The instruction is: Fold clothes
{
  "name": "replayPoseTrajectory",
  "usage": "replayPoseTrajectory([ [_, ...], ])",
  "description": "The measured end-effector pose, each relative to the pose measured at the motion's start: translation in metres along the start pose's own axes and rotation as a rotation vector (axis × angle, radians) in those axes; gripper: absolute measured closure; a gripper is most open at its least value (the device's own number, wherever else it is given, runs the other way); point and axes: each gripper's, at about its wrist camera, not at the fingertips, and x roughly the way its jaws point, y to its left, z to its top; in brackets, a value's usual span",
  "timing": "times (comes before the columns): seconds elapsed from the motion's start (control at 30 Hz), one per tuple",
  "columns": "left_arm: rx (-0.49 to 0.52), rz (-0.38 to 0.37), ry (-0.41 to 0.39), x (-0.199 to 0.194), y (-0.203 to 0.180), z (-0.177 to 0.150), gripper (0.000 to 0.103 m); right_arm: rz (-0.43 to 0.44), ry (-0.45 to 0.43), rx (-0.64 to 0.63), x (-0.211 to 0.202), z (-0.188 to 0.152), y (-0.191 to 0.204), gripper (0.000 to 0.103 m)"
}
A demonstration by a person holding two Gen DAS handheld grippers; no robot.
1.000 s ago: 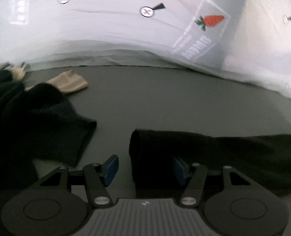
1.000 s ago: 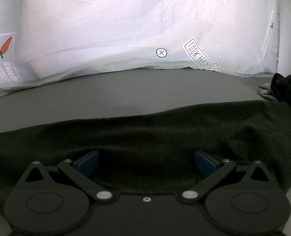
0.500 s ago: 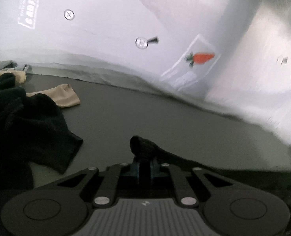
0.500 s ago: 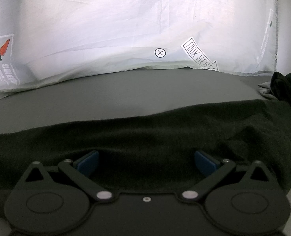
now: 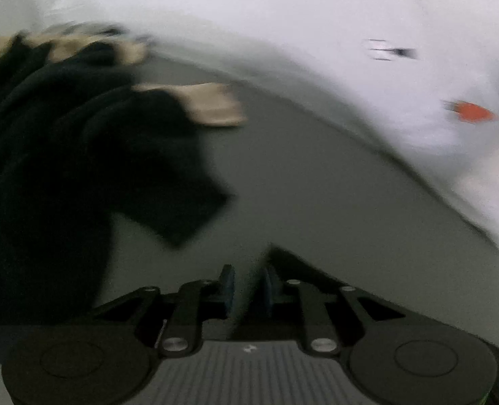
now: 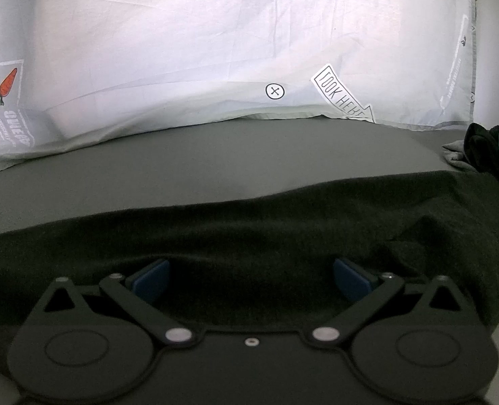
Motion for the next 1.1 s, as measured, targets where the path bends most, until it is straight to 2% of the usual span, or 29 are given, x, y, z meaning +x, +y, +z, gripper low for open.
replayPoseTrajectory([
  [0.1, 0.006, -0.052, -0.038, -0.007, 0.005, -0.003, 0.048, 0.0, 0.0, -0.001, 0.0, 0.0, 0.0, 0.0],
  [0.13, 0.027, -0.073, -0.039, -0.009, 0.004, -0.007, 0.034, 0.001, 0.0, -0.001, 0.0, 0.0, 0.0, 0.0],
  [0.17, 0.048, -0.093, -0.038, -0.011, 0.003, -0.011, 0.027, 0.001, 0.0, -0.001, 0.0, 0.0, 0.0, 0.0],
  [0.27, 0.093, -0.098, -0.006, -0.009, -0.004, -0.026, 0.023, 0.001, 0.0, -0.003, 0.0, 0.0, 0.0, 0.0],
  [0.43, 0.089, -0.104, 0.035, 0.009, -0.006, -0.057, 0.021, 0.003, 0.0, -0.004, 0.0, 0.0, 0.0, 0.0],
  [0.53, -0.007, -0.166, 0.065, 0.015, 0.002, -0.064, 0.019, 0.003, 0.0, -0.003, 0.0, 0.001, 0.0, 0.0],
  [0.57, -0.048, -0.187, 0.061, 0.016, 0.004, -0.067, 0.013, 0.003, 0.0, -0.003, 0.0, 0.0, 0.0, 0.0],
  [0.7, -0.187, -0.253, 0.0, 0.018, 0.012, -0.074, 0.006, 0.005, -0.001, -0.002, 0.0, 0.0, 0.0, 0.0],
  [0.77, -0.211, -0.253, -0.016, 0.018, 0.01, -0.075, 0.006, 0.006, -0.001, -0.001, -0.001, 0.0, 0.0, 0.0],
  [0.83, -0.179, -0.236, -0.036, 0.018, 0.005, -0.078, 0.009, 0.007, -0.002, -0.002, -0.001, 0.0, -0.001, 0.0],
  [0.97, -0.079, -0.148, -0.098, 0.016, -0.012, -0.082, 0.046, 0.009, -0.002, -0.002, -0.001, 0.0, -0.001, 0.0],
  [1.0, -0.08, -0.155, -0.099, 0.016, -0.012, -0.082, 0.051, 0.009, -0.002, -0.002, -0.001, 0.001, -0.001, 0.0],
  [1.03, -0.083, -0.166, -0.099, 0.017, -0.011, -0.082, 0.064, 0.009, -0.002, -0.002, -0.001, 0.001, -0.001, 0.0],
  [1.07, -0.11, -0.205, -0.083, 0.018, -0.009, -0.081, 0.071, 0.009, -0.002, -0.002, -0.001, 0.001, -0.001, 0.0],
  [1.1, -0.14, -0.231, -0.072, 0.02, -0.007, -0.08, 0.072, 0.009, -0.002, -0.002, -0.001, 0.001, -0.001, 0.0],
])
